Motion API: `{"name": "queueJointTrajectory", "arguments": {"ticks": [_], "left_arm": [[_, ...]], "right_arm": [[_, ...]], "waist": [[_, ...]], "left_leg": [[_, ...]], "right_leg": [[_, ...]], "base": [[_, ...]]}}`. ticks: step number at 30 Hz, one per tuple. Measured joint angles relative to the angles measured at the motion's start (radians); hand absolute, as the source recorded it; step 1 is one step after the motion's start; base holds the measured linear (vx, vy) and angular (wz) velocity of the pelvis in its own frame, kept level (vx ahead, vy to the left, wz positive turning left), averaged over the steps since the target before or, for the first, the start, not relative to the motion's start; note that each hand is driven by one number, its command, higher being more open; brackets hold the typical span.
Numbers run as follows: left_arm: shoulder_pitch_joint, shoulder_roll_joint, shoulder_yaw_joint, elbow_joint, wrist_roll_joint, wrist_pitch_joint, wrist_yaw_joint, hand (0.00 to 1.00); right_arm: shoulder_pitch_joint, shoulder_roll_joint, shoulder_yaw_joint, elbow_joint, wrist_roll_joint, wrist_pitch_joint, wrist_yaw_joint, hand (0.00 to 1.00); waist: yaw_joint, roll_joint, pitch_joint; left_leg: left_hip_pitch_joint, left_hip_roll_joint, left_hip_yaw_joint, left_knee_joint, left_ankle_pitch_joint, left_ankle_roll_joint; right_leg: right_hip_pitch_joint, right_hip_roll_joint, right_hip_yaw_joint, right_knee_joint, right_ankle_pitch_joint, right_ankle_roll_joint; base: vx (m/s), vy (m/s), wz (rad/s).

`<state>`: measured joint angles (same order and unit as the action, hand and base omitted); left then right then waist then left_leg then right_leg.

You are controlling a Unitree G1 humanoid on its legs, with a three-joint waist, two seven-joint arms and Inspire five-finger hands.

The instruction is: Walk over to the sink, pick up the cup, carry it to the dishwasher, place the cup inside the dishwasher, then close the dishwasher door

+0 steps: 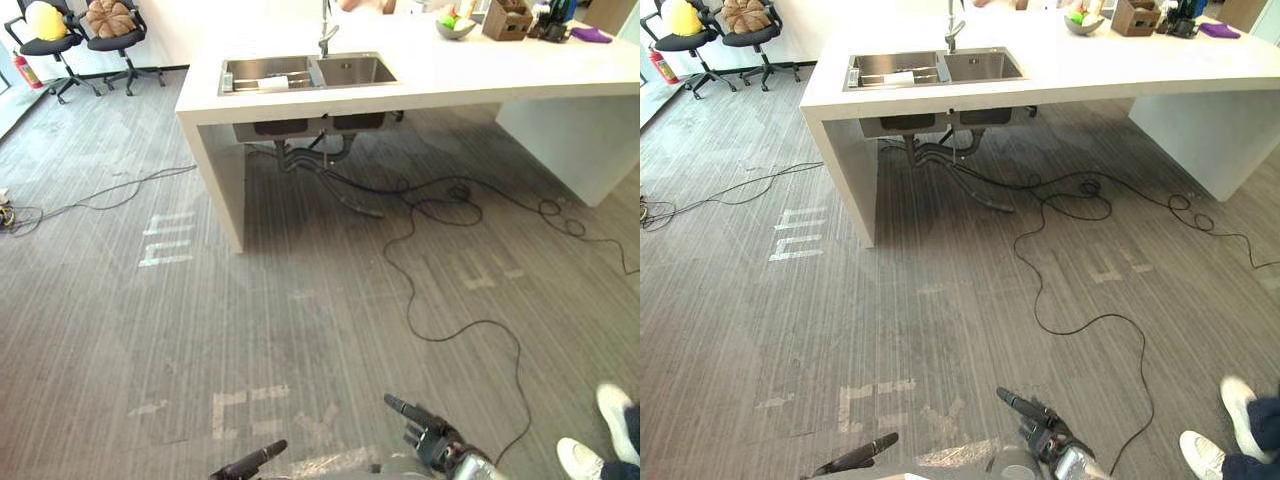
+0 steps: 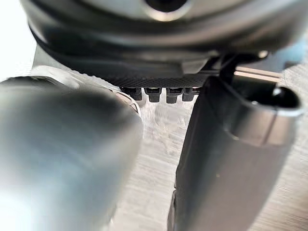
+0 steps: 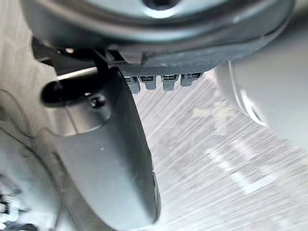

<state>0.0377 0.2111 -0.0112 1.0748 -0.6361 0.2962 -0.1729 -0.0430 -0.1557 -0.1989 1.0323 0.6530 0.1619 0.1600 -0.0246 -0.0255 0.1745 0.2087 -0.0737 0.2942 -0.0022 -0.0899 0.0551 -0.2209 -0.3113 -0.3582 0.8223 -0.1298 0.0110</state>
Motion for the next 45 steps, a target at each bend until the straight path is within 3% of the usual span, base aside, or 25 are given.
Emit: {"name": "queueJointTrajectory", "arguments": {"ticks": [1, 3, 6, 8, 9, 11, 12, 13, 15, 18, 20, 21, 22, 23, 25, 27, 30, 31, 33, 35, 37, 40, 42, 44, 45], "left_arm": [[-0.001, -0.004, -0.009, -0.012, -0.018, -0.014, 0.022, 1.00], [0.000, -0.005, -0.016, -0.054, -0.044, -0.012, 0.046, 1.00], [0.001, -0.033, -0.019, -0.182, -0.045, 0.002, 0.053, 1.00], [0.003, -0.059, -0.020, -0.259, -0.041, 0.012, 0.041, 1.00], [0.004, -0.066, -0.022, -0.270, -0.040, 0.018, 0.037, 1.00], [0.013, -0.075, -0.035, -0.288, -0.040, 0.042, 0.023, 1.00], [0.017, -0.074, -0.036, -0.291, -0.036, 0.060, 0.014, 1.00], [0.021, -0.080, -0.038, -0.291, -0.033, 0.065, 0.011, 1.00], [0.024, -0.084, -0.039, -0.291, -0.032, 0.062, 0.000, 1.00], [0.030, -0.093, -0.042, -0.254, -0.032, 0.055, -0.017, 1.00], [0.008, -0.110, -0.040, -0.218, -0.024, 0.019, -0.033, 1.00], [0.003, -0.118, -0.038, -0.212, -0.022, 0.007, -0.046, 1.00], [0.002, -0.127, -0.037, -0.215, -0.013, -0.029, -0.074, 1.00], [0.006, -0.134, -0.033, -0.222, -0.014, -0.070, -0.094, 1.00], [0.032, -0.134, -0.028, -0.266, -0.017, -0.122, -0.094, 1.00], [0.081, -0.143, -0.007, -0.348, -0.041, -0.168, -0.085, 1.00], [0.170, -0.166, -0.019, -0.464, -0.005, -0.250, -0.040, 1.00], [0.176, -0.180, -0.025, -0.485, 0.024, -0.264, -0.017, 1.00], [0.169, -0.190, -0.042, -0.502, 0.035, -0.280, 0.010, 1.00], [0.162, -0.188, -0.064, -0.520, 0.040, -0.282, 0.024, 1.00], [0.151, -0.181, -0.062, -0.576, 0.071, -0.282, 0.027, 1.00], [0.172, -0.171, -0.007, -0.728, 0.090, -0.285, 0.065, 1.00], [0.171, -0.175, 0.041, -0.772, 0.090, -0.297, 0.091, 1.00], [0.175, -0.158, 0.067, -0.855, 0.095, -0.304, 0.101, 1.00], [0.179, -0.151, 0.065, -0.900, 0.107, -0.310, 0.103, 1.00]], "right_arm": [[-0.002, -0.002, 0.011, 0.000, 0.030, -0.004, -0.016, 1.00], [-0.010, -0.008, 0.020, -0.014, 0.060, -0.022, -0.028, 1.00], [0.006, 0.018, 0.054, -0.074, 0.109, -0.039, -0.053, 1.00], [0.030, 0.054, 0.052, -0.126, 0.112, -0.043, -0.063, 1.00], [0.038, 0.061, 0.052, -0.137, 0.112, -0.043, -0.064, 1.00], [0.058, 0.072, 0.049, -0.163, 0.109, -0.046, -0.060, 1.00], [0.073, 0.073, 0.044, -0.165, 0.106, -0.047, -0.056, 1.00], [0.072, 0.069, 0.025, -0.165, 0.100, -0.049, -0.054, 1.00], [0.076, 0.062, 0.004, -0.164, 0.099, -0.049, -0.046, 1.00], [0.091, 0.052, -0.015, -0.167, 0.099, -0.049, -0.036, 1.00], [0.094, 0.033, -0.031, -0.133, 0.095, -0.047, -0.047, 1.00], [0.102, 0.014, -0.030, -0.127, 0.089, -0.045, -0.048, 1.00], [0.113, -0.005, -0.026, -0.110, 0.074, -0.040, -0.045, 1.00], [0.117, -0.025, -0.026, -0.086, 0.046, -0.036, -0.044, 1.00], [0.123, -0.043, -0.019, -0.054, 0.010, -0.020, -0.044, 1.00], [0.118, -0.054, 0.012, -0.050, 0.008, -0.004, -0.038, 1.00], [0.091, -0.042, 0.020, -0.069, 0.010, 0.018, -0.023, 1.00], [0.090, -0.039, 0.020, -0.084, 0.011, 0.018, -0.022, 1.00], [0.094, -0.037, 0.016, -0.083, 0.012, 0.019, -0.018, 1.00], [0.118, -0.036, 0.007, -0.071, 0.015, 0.019, -0.011, 1.00], [0.138, -0.041, 0.008, -0.044, 0.020, 0.011, -0.006, 1.00], [0.127, -0.027, 0.007, 0.005, -0.012, -0.006, 0.020, 1.00], [0.117, -0.021, -0.011, 0.000, -0.049, -0.029, 0.025, 1.00], [0.129, -0.002, -0.038, -0.026, -0.057, -0.066, 0.019, 1.00], [0.132, 0.002, -0.037, -0.033, -0.057, -0.077, 0.009, 1.00]], "waist": [[0.000, -0.001, 0.010], [0.000, 0.004, 0.040], [-0.002, 0.021, 0.056], [-0.001, 0.022, 0.060], [0.001, 0.019, 0.061], [0.004, -0.001, 0.064], [0.005, -0.013, 0.061], [-0.003, 0.011, 0.057], [-0.012, 0.048, 0.040], [-0.014, 0.085, 0.016], [0.002, 0.095, 0.014], [0.001, 0.111, 0.021], [0.004, 0.134, 0.032], [0.004, 0.153, 0.040], [0.012, 0.154, 0.045], [0.042, 0.150, 0.049], [0.058, 0.146, 0.050], [0.056, 0.145, 0.052], [0.045, 0.146, 0.064], [0.028, 0.146, 0.069], [0.039, 0.131, 0.064], [0.100, 0.083, 0.038], [0.092, 0.071, 0.034], [0.086, 0.046, 0.014], [0.084, 0.039, 0.011]], "left_leg": [[0.028, -0.003, -0.027, 0.000, 0.000, 0.004], [0.063, 0.002, -0.063, -0.002, -0.003, 0.013], [0.062, 0.044, -0.122, 0.007, -0.014, 0.003], [0.066, 0.078, -0.147, 0.017, -0.037, -0.032], [0.072, 0.081, -0.149, 0.022, -0.045, -0.044], [0.101, 0.081, -0.146, 0.044, -0.091, -0.074], [0.131, 0.089, -0.141, 0.060, -0.141, -0.093], [0.143, 0.130, -0.128, 0.066, -0.166, -0.118], [0.143, 0.189, -0.117, 0.082, -0.208, -0.143], [0.140, 0.267, -0.117, 0.163, -0.285, -0.098], [-0.013, 0.328, -0.103, 0.550, -0.215, -0.114], [-0.082, 0.372, -0.102, 0.727, -0.121, -0.131], [-0.172, 0.416, -0.109, 0.949, -0.102, -0.158], [-0.247, 0.423, -0.113, 1.105, -0.110, -0.150], [-0.330, 0.368, -0.119, 1.141, -0.128, -0.156], [-0.381, 0.300, -0.112, 0.980, -0.147, -0.155], [-0.381, 0.252, -0.100, 0.422, -0.115, -0.122], [-0.371, 0.231, -0.116, 0.188, -0.045, -0.132], [-0.387, 0.239, -0.085, 0.060, -0.014, -0.163], [-0.399, 0.247, 0.024, 0.095, -0.011, -0.158], [-0.392, 0.195, 0.001, 0.126, 0.136, -0.098], [-0.456, 0.104, -0.056, 0.270, 0.121, -0.056], [-0.428, 0.079, -0.051, 0.287, 0.088, -0.003], [-0.353, 0.045, -0.062, 0.268, 0.037, 0.012], [-0.314, 0.040, -0.074, 0.251, 0.023, 0.011]], "right_leg": [[0.005, -0.024, -0.007, 0.053, 0.029, 0.006], [-0.005, -0.040, -0.026, 0.080, -0.003, 0.028], [-0.010, 0.041, -0.024, -0.242, -0.014, 0.024], [0.003, 0.099, -0.018, -0.605, 0.100, 0.046], [0.010, 0.103, -0.019, -0.678, 0.124, 0.055], [0.020, 0.089, -0.026, -0.738, 0.132, 0.063], [0.033, 0.082, -0.025, -0.732, 0.188, 0.065], [0.022, 0.108, -0.038, -0.683, 0.219, 0.062], [-0.022, 0.160, -0.024, -0.593, 0.221, 0.028], [-0.080, 0.208, -0.044, -0.419, 0.127, -0.082], [-0.049, 0.225, -0.049, -0.396, 0.067, -0.087], [0.001, 0.243, -0.054, -0.425, 0.054, -0.088], [0.069, 0.267, -0.052, -0.465, 0.034, -0.102], [0.140, 0.285, -0.045, -0.502, 0.021, -0.109], [0.228, 0.294, -0.015, -0.549, 0.010, -0.113], [0.272, 0.296, 0.047, -0.575, 0.003, -0.102], [0.310, 0.296, 0.130, -0.629, 0.007, -0.069], [0.327, 0.286, 0.138, -0.650, 0.006, -0.056], [0.384, 0.275, 0.116, -0.685, -0.007, -0.029], [0.452, 0.257, 0.069, -0.701, -0.049, 0.015], [0.497, 0.197, 0.048, -0.655, -0.139, 0.052], [0.478, 0.108, 0.081, -0.597, -0.199, 0.053], [0.397, 0.047, 0.078, -0.363, -0.159, 0.104], [0.264, -0.027, 0.134, -0.014, 0.023, 0.166], [0.212, -0.036, 0.158, 0.107, 0.047, 0.170]], "base": [[0.20, 0.028, 0.73], [0.15, 0.000, 0.60], [0.14, -0.067, 0.63], [0.22, -0.152, 0.36], [0.32, -0.248, 0.07], [0.34, -0.268, -0.10], [0.39, -0.272, -0.15], [0.42, -0.272, -0.14], [0.44, -0.301, -0.11], [0.43, -0.317, -0.11], [0.49, -0.320, -0.06], [0.40, -0.201, 0.08], [0.50, -0.170, 0.00], [0.41, -0.087, -0.08], [0.40, -0.030, -0.44], [0.38, 0.021, -0.98], [0.36, 0.077, -0.82], [0.31, 0.106, -0.11], [0.40, 0.183, 0.35], [0.42, 0.254, 0.73], [0.47, 0.305, 0.50], [0.43, 0.244, -0.35], [0.50, 0.205, -0.09], [0.48, 0.223, 0.25], [0.47, 0.154, 0.38]]}}
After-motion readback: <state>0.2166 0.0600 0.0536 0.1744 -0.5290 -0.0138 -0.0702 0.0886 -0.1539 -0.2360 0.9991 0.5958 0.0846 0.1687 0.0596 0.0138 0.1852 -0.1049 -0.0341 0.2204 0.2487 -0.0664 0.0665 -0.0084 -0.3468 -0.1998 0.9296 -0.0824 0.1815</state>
